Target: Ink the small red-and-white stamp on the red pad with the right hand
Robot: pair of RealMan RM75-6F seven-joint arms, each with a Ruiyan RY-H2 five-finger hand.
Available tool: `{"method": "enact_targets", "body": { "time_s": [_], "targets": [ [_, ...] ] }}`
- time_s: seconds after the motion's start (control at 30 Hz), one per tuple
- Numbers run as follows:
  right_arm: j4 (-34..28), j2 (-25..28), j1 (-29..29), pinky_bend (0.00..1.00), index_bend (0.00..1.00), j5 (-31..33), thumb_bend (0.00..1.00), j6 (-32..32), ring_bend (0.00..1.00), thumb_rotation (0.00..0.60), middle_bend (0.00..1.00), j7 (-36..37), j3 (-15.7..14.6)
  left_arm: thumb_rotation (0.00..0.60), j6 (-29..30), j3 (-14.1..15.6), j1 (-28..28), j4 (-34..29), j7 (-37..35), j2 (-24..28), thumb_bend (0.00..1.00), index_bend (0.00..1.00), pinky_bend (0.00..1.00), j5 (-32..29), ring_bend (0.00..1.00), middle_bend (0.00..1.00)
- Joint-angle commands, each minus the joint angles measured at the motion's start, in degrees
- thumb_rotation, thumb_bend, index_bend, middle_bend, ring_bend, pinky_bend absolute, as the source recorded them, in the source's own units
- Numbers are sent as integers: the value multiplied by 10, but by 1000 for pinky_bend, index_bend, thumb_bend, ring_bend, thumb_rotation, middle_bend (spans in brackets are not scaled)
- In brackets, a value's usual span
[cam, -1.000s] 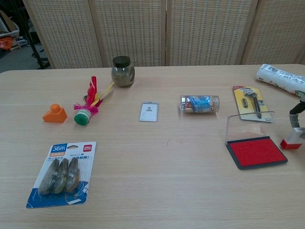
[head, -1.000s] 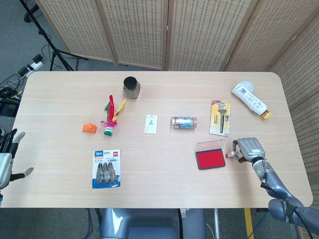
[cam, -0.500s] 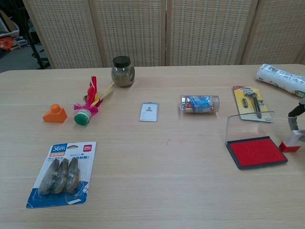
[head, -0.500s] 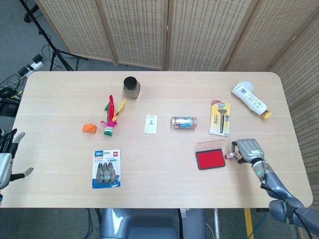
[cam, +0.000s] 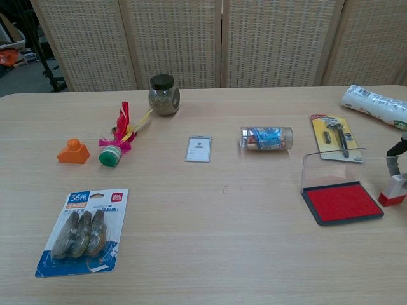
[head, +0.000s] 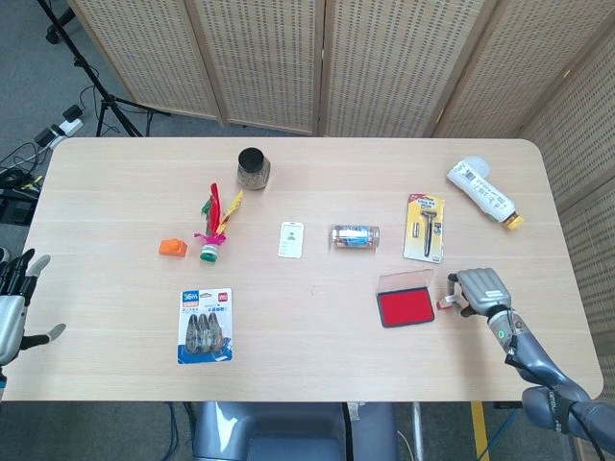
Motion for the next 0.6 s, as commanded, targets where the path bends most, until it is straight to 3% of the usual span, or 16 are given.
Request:
{"method": "enact_targets", "body": {
  "time_s": [0.03, 0.6],
  "targets": [
    [1, 0, 0, 1000, 469, -3, 389, 0, 992, 600, 974, 0, -1, 600, 0, 0, 0, 0, 0, 0, 0, 0, 0, 0, 0, 0],
    [-14, 12, -9, 1000, 420, -15, 388, 9, 992, 600, 964, -7, -6, 600, 2, 1, 1, -1, -2, 1, 0, 0, 0, 3, 0, 0]
  ]
}}
